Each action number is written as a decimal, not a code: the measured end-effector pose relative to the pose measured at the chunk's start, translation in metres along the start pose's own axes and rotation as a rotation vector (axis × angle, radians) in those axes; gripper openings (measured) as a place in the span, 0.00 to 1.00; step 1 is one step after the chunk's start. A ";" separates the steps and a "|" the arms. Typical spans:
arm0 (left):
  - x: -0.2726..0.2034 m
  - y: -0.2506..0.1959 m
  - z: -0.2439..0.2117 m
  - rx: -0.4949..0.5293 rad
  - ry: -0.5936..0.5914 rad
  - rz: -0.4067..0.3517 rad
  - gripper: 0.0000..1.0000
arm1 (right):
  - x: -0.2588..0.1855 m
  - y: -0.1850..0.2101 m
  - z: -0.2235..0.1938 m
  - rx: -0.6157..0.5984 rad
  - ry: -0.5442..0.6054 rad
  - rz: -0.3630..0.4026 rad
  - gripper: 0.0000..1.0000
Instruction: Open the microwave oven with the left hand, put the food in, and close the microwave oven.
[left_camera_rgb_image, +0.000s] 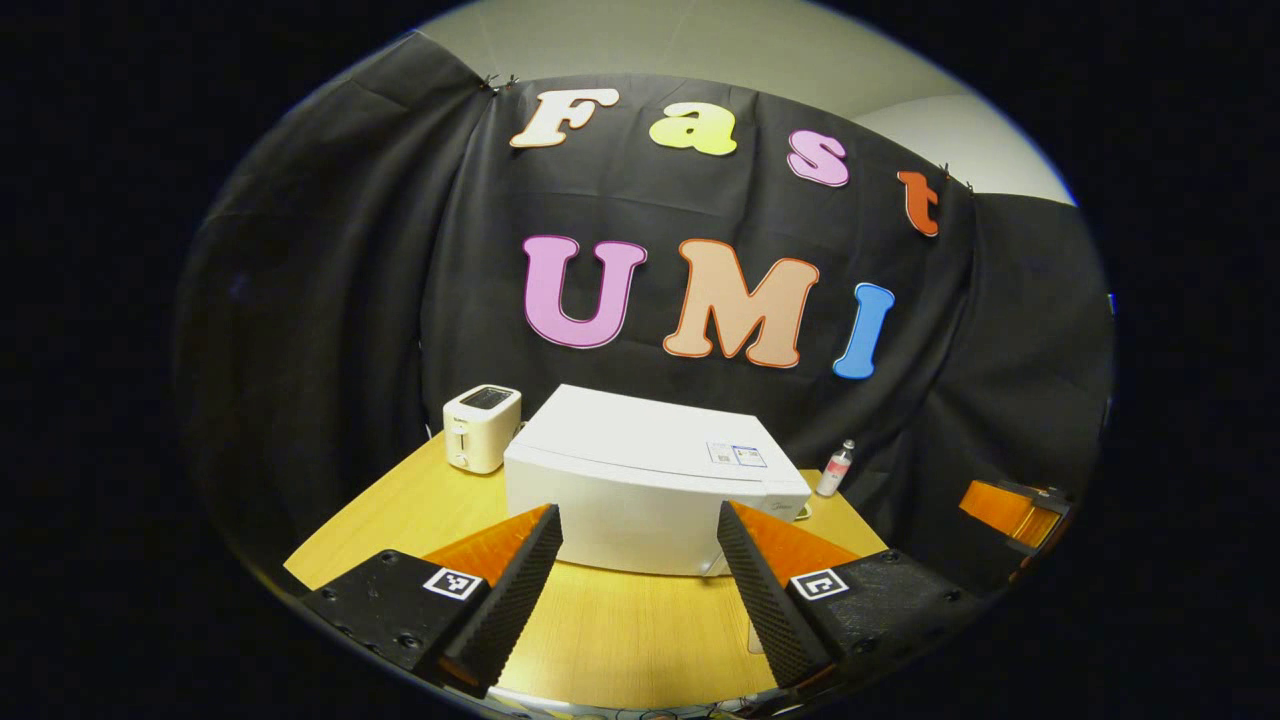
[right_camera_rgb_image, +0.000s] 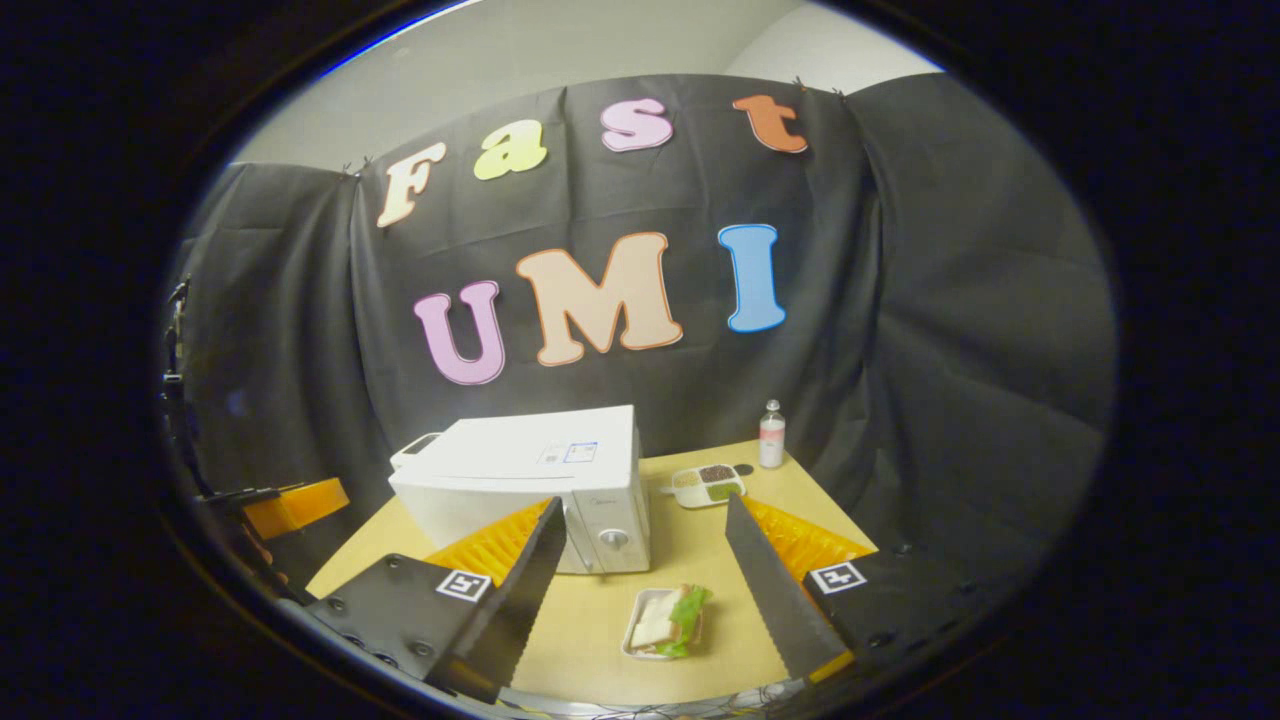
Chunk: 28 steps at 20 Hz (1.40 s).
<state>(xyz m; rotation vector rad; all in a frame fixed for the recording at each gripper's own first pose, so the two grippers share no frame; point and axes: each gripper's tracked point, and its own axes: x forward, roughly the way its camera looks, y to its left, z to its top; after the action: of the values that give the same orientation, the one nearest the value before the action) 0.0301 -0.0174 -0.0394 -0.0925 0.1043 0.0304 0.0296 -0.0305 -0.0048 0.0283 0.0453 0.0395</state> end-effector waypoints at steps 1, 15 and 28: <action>0.005 -0.002 -0.004 0.009 0.009 -0.007 0.96 | 0.001 -0.002 0.000 0.002 0.002 -0.002 0.92; 0.081 -0.063 -0.128 0.077 0.273 -0.098 0.95 | -0.013 -0.047 -0.020 0.050 0.069 -0.085 0.92; 0.178 -0.108 -0.209 0.117 0.449 -0.165 0.74 | -0.010 -0.091 -0.025 0.112 0.097 -0.177 0.99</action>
<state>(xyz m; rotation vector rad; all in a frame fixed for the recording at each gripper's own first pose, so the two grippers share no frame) 0.1896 -0.1402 -0.2552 0.0107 0.5462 -0.1626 0.0223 -0.1206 -0.0317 0.1339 0.1470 -0.1385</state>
